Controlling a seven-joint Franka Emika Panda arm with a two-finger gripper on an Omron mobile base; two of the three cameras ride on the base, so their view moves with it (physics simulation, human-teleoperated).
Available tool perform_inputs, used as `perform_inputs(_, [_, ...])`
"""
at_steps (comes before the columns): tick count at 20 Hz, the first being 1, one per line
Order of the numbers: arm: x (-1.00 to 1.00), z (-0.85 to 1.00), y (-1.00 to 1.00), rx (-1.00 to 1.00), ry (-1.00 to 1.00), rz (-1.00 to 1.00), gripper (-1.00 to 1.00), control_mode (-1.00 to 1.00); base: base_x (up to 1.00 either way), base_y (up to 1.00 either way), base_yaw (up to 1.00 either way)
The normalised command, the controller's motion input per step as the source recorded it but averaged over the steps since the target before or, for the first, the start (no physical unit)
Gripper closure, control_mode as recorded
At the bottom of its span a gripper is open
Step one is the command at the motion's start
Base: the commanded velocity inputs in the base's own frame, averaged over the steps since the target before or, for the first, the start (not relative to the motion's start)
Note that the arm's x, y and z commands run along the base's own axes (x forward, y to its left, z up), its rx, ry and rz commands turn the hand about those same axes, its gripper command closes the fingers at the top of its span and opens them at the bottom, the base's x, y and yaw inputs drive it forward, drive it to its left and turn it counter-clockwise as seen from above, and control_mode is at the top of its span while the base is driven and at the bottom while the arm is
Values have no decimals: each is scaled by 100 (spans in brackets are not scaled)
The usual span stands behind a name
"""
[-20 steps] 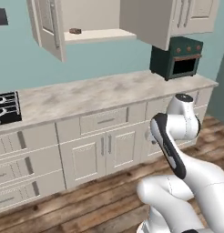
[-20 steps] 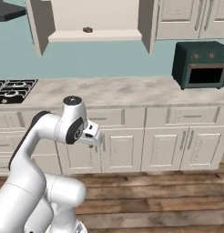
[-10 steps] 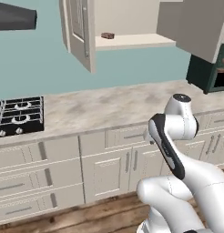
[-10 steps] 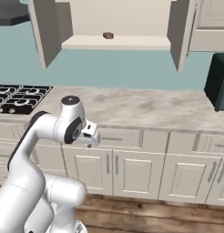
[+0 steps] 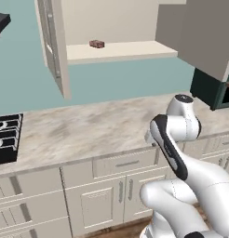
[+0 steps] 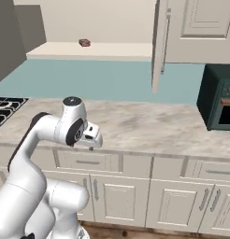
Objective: Locate and retrieve the bar soap and dish brush from the cabinet. Place them next to the sink.
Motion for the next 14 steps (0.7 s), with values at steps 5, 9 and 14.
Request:
perform_inputs(5, [0,0,0,0,0,0,-100,100,1,19,0])
perform_inputs(9, [0,0,0,0,0,0,-100,100,22,75,4])
perform_inputs(14, [0,0,0,0,0,0,-100,100,42,24,9])
